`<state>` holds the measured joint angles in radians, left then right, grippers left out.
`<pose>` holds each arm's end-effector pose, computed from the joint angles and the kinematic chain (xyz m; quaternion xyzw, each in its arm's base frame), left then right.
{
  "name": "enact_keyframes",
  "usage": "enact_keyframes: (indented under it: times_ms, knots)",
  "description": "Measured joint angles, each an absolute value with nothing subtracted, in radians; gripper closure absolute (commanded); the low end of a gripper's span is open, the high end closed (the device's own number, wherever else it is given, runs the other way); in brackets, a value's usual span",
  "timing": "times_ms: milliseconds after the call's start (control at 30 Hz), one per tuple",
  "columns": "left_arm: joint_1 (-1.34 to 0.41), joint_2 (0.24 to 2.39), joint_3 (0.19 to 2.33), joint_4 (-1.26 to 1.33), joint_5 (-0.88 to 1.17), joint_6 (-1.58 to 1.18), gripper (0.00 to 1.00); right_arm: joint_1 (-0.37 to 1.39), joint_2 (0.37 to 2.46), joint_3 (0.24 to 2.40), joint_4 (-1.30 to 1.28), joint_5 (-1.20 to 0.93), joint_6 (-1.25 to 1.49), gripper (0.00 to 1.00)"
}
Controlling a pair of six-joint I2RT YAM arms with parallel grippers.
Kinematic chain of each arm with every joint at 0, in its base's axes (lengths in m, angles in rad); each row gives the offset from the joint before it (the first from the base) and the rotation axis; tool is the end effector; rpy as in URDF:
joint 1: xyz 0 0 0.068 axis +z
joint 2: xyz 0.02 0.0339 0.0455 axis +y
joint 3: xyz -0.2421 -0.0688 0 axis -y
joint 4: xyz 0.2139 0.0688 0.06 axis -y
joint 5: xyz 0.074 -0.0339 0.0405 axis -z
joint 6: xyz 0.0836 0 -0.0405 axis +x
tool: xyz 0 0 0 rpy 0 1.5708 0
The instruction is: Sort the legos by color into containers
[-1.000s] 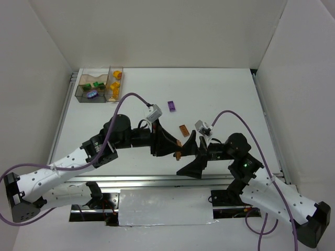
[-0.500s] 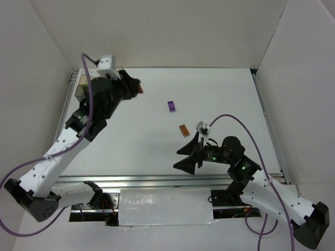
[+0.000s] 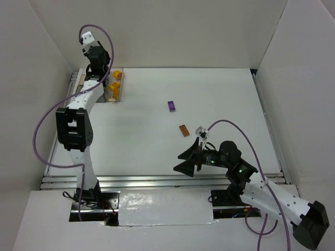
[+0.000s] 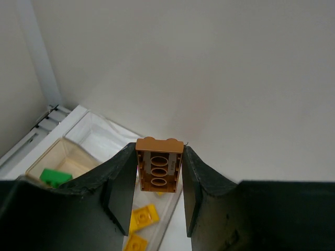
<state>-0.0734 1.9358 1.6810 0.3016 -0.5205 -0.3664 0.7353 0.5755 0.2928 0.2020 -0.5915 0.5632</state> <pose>0.4767 0.0066 0.3507 -0.2816 0.6328 0.0209 0.7210 0.1037 0.1566 0.2317 -0.2573 0.6836 0.5628 0.3871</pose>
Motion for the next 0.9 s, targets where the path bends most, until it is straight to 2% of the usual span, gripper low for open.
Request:
enact_keyframes:
  times_ms: [333,367,533,633,767,900]
  knots:
    - [0.065,2.357,2.073,0.342,-0.437,-0.366,1.0,0.732,0.639,0.286,0.205,-0.537,0.566,0.0]
    - [0.072,2.385,2.104,0.345,-0.43,-0.366,0.97,0.73,0.648,0.284,0.21,-0.535,0.565,0.0]
    - [0.092,2.471,2.166,0.36,-0.393,-0.374,0.94,0.72,0.708,0.273,0.233,-0.528,0.558,0.0]
    - [0.097,2.516,2.192,0.368,-0.38,-0.371,0.9,0.706,0.736,0.271,0.234,-0.527,0.554,0.0]
    - [0.104,2.553,2.199,0.37,-0.366,-0.372,0.77,0.688,0.739,0.254,0.262,-0.533,0.553,0.0]
    - [0.109,2.59,2.215,0.375,-0.349,-0.373,0.69,0.672,0.74,0.239,0.278,-0.54,0.554,0.0]
